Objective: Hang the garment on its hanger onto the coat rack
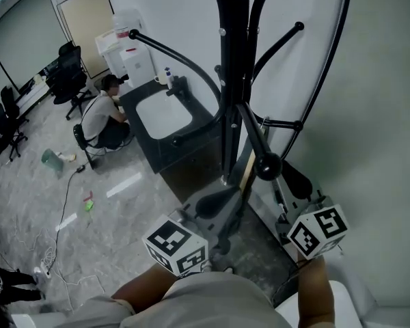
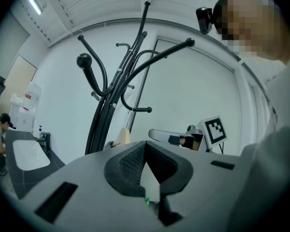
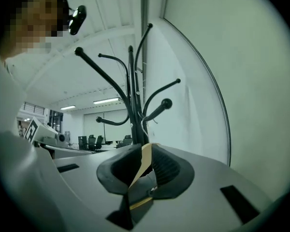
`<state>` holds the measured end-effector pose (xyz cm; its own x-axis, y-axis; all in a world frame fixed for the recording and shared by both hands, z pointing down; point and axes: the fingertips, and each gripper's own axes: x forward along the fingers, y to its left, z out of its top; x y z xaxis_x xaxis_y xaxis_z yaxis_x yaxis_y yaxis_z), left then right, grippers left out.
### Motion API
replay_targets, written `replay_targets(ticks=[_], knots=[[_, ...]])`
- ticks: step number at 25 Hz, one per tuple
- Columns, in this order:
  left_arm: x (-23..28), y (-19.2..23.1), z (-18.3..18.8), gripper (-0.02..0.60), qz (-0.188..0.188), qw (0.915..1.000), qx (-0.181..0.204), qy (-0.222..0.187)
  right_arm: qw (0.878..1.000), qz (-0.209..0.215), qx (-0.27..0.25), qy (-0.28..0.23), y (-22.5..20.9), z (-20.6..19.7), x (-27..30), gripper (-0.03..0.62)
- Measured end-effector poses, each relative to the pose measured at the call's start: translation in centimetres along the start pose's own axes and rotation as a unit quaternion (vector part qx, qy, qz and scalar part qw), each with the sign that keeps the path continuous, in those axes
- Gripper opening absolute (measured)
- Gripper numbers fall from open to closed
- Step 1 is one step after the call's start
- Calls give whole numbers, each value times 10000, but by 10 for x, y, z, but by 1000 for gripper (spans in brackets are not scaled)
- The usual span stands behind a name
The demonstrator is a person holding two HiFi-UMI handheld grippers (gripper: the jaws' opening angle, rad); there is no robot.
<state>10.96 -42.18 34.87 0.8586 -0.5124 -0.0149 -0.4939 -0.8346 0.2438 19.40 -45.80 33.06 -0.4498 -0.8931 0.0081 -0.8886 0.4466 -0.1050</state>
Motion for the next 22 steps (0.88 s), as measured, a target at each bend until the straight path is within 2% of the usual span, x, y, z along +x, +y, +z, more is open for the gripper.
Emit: replay_targets(ticks=[3,6,16,22], knots=[[1,-7,-8,5,-35,10000,22,46,9987,-114,-481,-76,13,-4,-12,58],[0,-12,-14,5,-26,10000,47,58,9972,-191,-704,-149,28,-9,-28,43],[-2,-36,-29,5,-39,9997,200,152,9994,-130,-232,-214,55,-21,-58,17],[-7,-42,-30,5,-22,9997,185,142,9997,-23,-176,-169,66,-20,-63,15]])
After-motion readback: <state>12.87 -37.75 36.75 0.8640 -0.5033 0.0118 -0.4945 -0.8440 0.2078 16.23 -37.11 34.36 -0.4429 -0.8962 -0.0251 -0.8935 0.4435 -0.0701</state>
